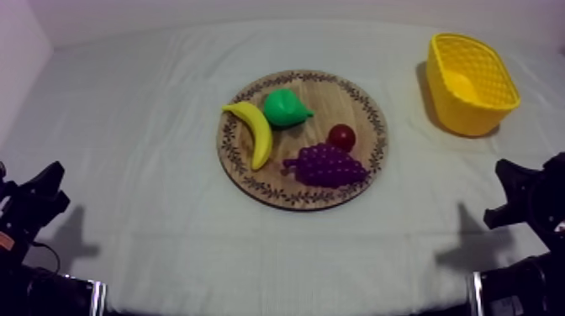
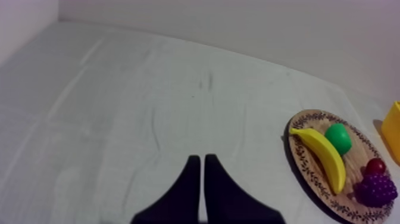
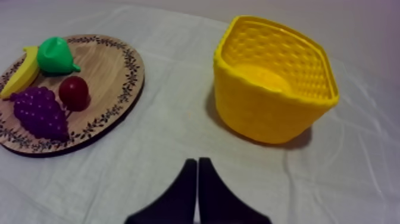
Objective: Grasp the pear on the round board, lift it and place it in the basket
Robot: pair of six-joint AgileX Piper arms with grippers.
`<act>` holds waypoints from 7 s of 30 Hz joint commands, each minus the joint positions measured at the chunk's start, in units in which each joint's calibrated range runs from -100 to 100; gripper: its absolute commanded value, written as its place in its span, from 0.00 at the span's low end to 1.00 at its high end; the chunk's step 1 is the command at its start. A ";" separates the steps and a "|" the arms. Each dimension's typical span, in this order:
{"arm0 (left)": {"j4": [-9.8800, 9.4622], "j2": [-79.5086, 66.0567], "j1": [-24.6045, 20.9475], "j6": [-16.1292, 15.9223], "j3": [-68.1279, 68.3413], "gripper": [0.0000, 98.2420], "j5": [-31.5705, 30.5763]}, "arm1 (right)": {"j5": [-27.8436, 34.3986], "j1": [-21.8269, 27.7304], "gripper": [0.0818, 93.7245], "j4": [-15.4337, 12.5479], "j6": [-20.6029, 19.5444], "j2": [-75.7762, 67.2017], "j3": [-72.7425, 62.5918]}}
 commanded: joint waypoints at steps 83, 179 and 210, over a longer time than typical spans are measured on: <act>-0.02 0.00 -0.01 0.02 -0.02 0.00 0.00 | 51.08 -25.58 0.23 10.72 20.49 112.13 -117.87; -0.02 0.00 -0.01 0.02 -0.02 0.00 0.00 | 58.77 -28.34 0.46 15.46 5.87 107.60 -124.78; -0.02 0.00 -0.01 0.02 -0.02 0.00 0.00 | 57.04 -0.38 0.46 13.88 -2.99 109.63 -120.43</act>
